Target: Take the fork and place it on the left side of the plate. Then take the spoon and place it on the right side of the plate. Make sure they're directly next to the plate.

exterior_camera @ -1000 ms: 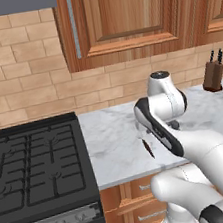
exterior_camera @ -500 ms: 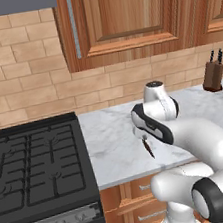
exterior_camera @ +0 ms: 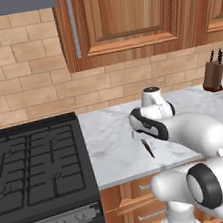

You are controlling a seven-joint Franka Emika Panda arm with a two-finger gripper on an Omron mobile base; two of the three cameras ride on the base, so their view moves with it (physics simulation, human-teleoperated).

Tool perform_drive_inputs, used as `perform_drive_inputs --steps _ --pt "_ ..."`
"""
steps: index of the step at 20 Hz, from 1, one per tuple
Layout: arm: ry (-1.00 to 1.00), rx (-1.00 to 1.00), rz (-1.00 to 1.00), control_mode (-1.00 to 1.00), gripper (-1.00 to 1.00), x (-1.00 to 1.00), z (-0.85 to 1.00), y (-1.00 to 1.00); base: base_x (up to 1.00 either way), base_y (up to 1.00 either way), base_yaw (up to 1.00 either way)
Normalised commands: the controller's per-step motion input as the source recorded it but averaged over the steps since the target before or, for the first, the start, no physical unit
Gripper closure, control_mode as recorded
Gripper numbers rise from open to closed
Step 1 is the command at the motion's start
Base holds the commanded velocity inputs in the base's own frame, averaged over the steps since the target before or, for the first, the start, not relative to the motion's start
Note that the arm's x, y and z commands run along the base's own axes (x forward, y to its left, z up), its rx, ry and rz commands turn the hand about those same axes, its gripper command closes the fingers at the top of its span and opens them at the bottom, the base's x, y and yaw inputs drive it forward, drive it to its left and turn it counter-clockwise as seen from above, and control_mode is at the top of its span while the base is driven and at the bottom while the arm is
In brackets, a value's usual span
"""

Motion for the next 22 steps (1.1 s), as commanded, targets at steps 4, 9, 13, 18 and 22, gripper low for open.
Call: perform_drive_inputs --steps 4,9,13,18,22 --pt "0.0 -0.01 0.0 -1.0 -1.0 0.07 -0.35 0.02 0.0 0.0 0.0" --pt "0.0 0.0 0.0 -1.0 -1.0 0.15 -0.24 0.01 0.0 0.0 0.0" --pt "-0.01 0.0 0.0 -1.0 -1.0 0.19 -0.23 0.0 0.0 0.0 0.0" --pt "0.0 0.0 0.0 -1.0 -1.0 0.21 -0.26 0.1 0.0 0.0 0.0" --pt "0.0 0.0 0.0 -1.0 -1.0 0.19 -0.3 0.14 0.0 0.0 0.0"
